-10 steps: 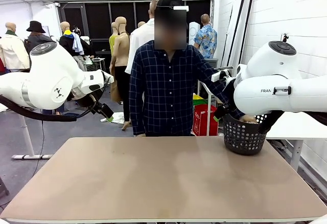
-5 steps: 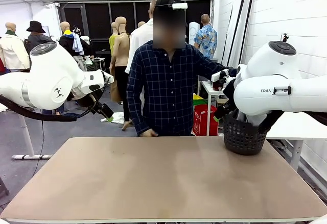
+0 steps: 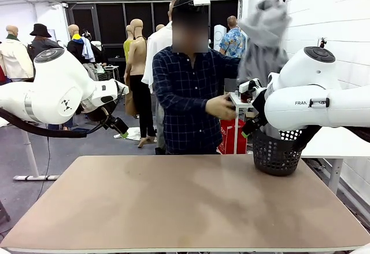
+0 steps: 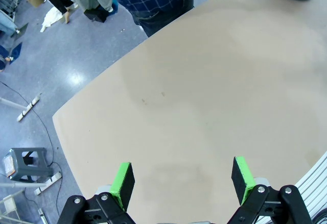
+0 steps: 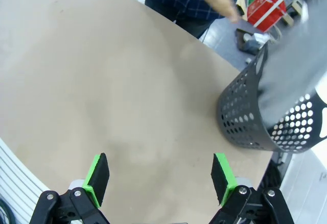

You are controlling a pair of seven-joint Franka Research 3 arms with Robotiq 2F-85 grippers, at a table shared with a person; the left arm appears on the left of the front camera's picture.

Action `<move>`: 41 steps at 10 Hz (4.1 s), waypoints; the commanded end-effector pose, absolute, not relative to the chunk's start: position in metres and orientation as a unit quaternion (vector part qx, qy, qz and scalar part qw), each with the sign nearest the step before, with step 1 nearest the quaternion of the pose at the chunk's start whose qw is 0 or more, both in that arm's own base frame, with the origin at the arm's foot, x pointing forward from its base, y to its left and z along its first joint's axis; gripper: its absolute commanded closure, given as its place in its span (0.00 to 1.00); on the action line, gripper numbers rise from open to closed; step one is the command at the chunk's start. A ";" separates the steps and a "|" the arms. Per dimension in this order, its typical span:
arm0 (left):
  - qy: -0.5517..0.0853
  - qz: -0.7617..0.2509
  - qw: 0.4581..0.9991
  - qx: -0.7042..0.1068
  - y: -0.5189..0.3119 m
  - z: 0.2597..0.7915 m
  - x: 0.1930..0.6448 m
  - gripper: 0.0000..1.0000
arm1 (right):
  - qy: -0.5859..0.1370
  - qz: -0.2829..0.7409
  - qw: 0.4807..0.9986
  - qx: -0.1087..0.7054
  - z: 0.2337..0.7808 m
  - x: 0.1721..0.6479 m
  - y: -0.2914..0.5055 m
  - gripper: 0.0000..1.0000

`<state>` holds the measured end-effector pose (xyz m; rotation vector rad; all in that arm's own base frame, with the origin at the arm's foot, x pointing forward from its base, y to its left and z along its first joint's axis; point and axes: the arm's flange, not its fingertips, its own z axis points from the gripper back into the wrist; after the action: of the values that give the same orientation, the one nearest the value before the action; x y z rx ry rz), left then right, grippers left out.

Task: Fold the training pants.
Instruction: Grab both ends of the Training pants handed by a person.

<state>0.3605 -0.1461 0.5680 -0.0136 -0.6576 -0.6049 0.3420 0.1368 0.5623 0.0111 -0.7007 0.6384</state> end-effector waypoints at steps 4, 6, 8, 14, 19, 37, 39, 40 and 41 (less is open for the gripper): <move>-0.318 -0.293 0.901 -0.007 -0.146 0.568 0.361 0.00 | -0.338 0.307 0.890 0.006 0.563 0.342 0.137 0.00; -0.318 -0.293 0.901 -0.007 -0.146 0.568 0.361 0.00 | -0.338 0.307 0.890 0.006 0.563 0.342 0.137 0.00; -0.318 -0.293 0.901 -0.007 -0.146 0.568 0.361 0.00 | -0.338 0.307 0.890 0.006 0.563 0.342 0.137 0.00; -0.318 -0.293 0.901 -0.007 -0.146 0.568 0.361 0.00 | -0.338 0.307 0.890 0.006 0.563 0.342 0.137 0.00; -0.318 -0.293 0.901 -0.007 -0.146 0.568 0.361 0.00 | -0.338 0.307 0.890 0.006 0.563 0.342 0.137 0.00; -0.318 -0.293 0.901 -0.007 -0.146 0.568 0.361 0.00 | -0.338 0.307 0.890 0.006 0.563 0.342 0.137 0.00; -0.318 -0.293 0.901 -0.007 -0.146 0.568 0.361 0.00 | -0.338 0.307 0.890 0.006 0.563 0.342 0.137 0.00; -0.318 -0.293 0.901 -0.007 -0.146 0.568 0.361 0.00 | -0.338 0.307 0.890 0.006 0.563 0.342 0.137 0.00; -0.318 -0.293 0.901 -0.007 -0.146 0.568 0.361 0.00 | -0.338 0.307 0.890 0.006 0.563 0.342 0.137 0.00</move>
<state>0.3606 -0.1461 0.5680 -0.0136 -0.6576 -0.6049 0.3420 0.1368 0.5623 0.0111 -0.7007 0.6384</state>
